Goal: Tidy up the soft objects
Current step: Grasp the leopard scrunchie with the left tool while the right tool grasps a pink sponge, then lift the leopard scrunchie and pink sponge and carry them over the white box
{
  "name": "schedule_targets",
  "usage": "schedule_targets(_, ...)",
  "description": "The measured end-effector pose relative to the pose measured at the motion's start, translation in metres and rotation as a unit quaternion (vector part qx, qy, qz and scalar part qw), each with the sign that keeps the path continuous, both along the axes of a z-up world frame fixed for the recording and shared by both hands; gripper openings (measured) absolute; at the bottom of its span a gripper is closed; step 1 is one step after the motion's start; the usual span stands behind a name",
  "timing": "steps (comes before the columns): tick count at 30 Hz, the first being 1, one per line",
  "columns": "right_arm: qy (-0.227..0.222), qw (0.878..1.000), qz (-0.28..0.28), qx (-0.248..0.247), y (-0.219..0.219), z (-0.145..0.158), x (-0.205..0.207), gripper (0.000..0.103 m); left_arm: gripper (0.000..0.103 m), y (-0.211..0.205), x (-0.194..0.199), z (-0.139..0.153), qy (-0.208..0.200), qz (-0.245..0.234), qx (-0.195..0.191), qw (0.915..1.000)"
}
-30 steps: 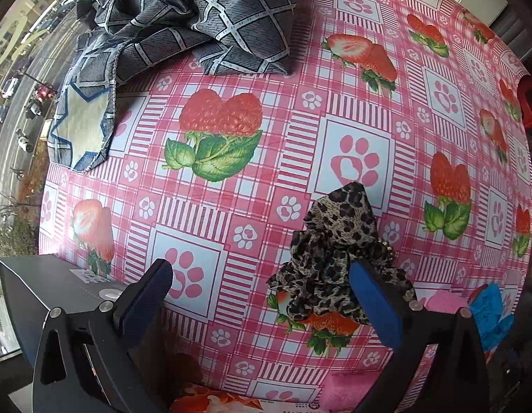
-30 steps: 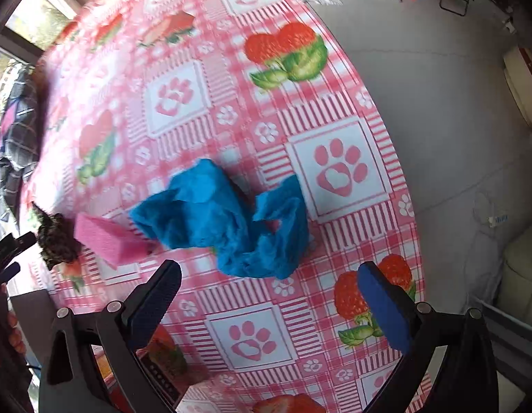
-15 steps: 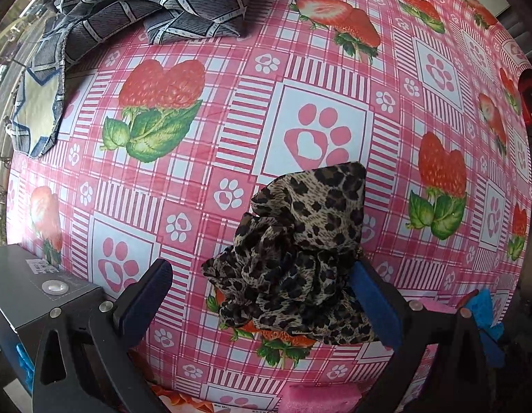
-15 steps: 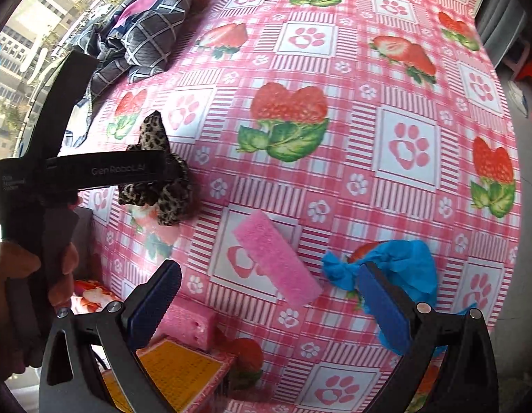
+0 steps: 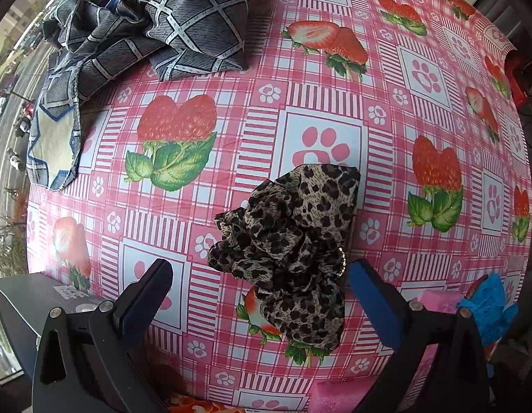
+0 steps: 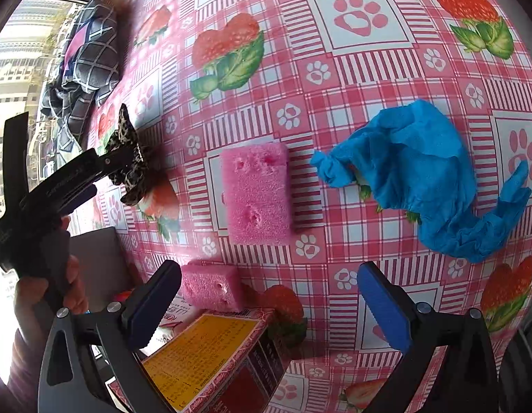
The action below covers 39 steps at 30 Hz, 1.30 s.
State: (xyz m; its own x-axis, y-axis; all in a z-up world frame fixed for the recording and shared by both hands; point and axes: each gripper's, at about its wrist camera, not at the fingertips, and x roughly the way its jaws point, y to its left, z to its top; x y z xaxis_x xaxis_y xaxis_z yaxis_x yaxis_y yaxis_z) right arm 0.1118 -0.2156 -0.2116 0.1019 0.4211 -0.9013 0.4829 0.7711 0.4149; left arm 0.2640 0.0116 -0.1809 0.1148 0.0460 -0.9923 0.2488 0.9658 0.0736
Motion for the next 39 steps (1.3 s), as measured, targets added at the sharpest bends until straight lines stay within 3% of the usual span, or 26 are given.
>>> schedule_targets(9, 0.006, 0.994, 0.081, -0.067, 0.033, -0.021, 0.049, 0.103, 0.103, -0.04, 0.005, -0.02, 0.015, -0.011, 0.021, 0.9996)
schedule_targets(15, 0.014, 0.985, 0.126, -0.121, 0.059, -0.031, 0.07, 0.103, 0.102, -0.038, 0.012, -0.042, 0.037, 0.005, 0.031, 0.9988)
schedule_targets(17, 0.017, 0.98, 0.137, -0.141, 0.067, -0.031, 0.071, 0.097, 0.101, -0.039, 0.014, -0.041, 0.042, 0.001, 0.029, 0.9987)
schedule_targets(20, 0.019, 0.971, 0.152, -0.185, 0.079, -0.028, 0.075, 0.069, 0.083, -0.046, 0.015, -0.035, 0.049, -0.016, 0.011, 0.9986)
schedule_targets(21, 0.015, 0.969, 0.155, -0.191, 0.08, -0.025, 0.074, 0.053, 0.071, -0.054, 0.01, -0.037, 0.05, -0.023, 0.002, 0.9985)
schedule_targets(22, 0.011, 0.971, 0.153, -0.186, 0.079, -0.023, 0.074, 0.048, 0.056, -0.06, 0.009, -0.034, 0.052, -0.03, -0.006, 0.9982)
schedule_targets(24, 0.009, 0.978, 0.139, -0.157, 0.075, -0.021, 0.074, 0.048, 0.039, -0.068, 0.004, -0.03, 0.053, -0.045, 0.001, 0.9976)
schedule_targets(31, -0.03, 0.984, 0.111, -0.134, 0.061, 0.017, 0.065, 0.048, 0.036, -0.081, -0.014, 0.014, 0.021, -0.07, -0.009, 0.9972)
schedule_targets(39, -0.04, 0.986, 0.08, -0.138, 0.045, 0.049, 0.054, 0.048, 0.036, -0.085, -0.037, 0.064, -0.005, -0.091, -0.022, 0.9956)
